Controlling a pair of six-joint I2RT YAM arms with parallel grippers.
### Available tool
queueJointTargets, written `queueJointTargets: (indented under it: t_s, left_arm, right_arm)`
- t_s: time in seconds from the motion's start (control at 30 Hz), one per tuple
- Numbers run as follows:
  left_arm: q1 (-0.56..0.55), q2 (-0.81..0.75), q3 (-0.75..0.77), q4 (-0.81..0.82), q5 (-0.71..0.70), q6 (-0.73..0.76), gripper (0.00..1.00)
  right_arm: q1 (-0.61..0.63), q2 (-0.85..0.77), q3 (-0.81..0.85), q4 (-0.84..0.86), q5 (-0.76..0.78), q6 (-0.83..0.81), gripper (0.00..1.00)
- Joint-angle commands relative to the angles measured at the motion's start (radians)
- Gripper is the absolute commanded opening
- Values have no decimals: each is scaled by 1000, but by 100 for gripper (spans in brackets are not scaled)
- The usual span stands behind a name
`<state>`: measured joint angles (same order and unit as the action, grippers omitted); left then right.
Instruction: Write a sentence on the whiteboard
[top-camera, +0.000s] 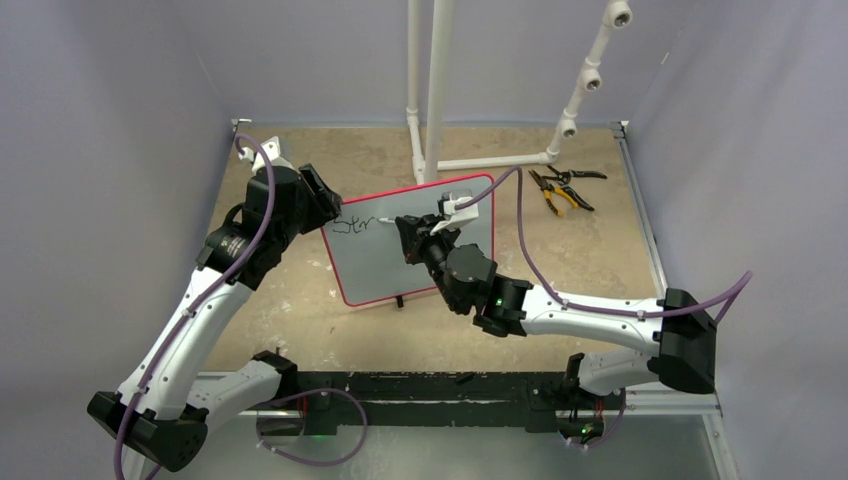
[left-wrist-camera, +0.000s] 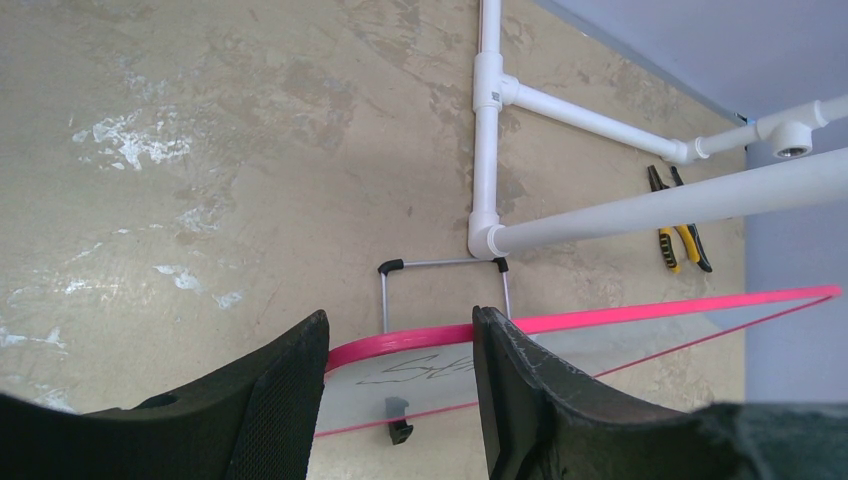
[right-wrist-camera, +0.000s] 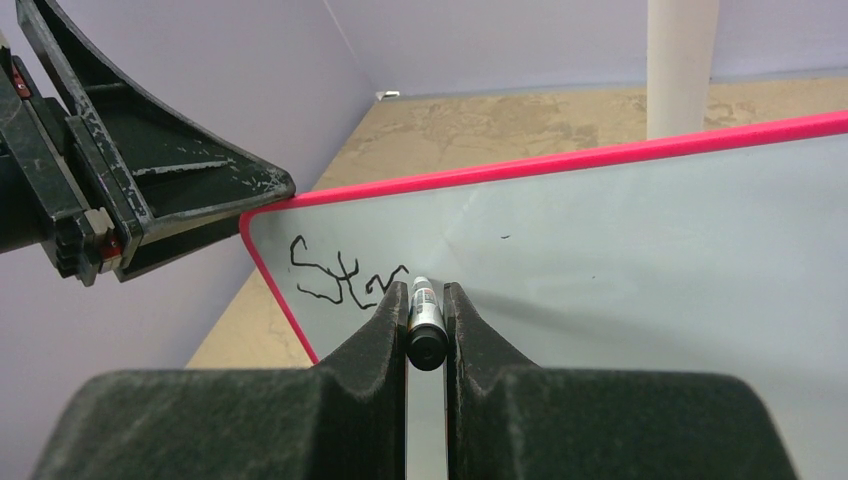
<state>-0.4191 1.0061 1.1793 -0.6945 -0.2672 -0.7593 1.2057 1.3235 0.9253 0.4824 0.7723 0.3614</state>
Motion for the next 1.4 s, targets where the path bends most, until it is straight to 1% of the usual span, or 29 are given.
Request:
queueJointTargets:
  t_s: [0.0, 0.17, 0.37, 0.87, 1.37]
  left_arm:
    - [0, 12, 1, -2, 36, 0, 52]
    - [-1, 11, 1, -4, 34, -2, 52]
    - [-1, 8, -1, -6, 36, -4, 52]
    - [-1, -6, -13, -11, 47, -11, 52]
    - [-1, -14, -12, -7, 43, -14, 52]
  right_arm:
    - [-9, 0, 40, 31, 32, -14, 0]
    - [-10, 12, 46, 34, -6, -25, 0]
    - [-10, 29, 53, -4, -33, -17, 0]
    - [-9, -9, 35, -93, 68, 59, 0]
    - [-10, -29, 41, -17, 95, 9, 0]
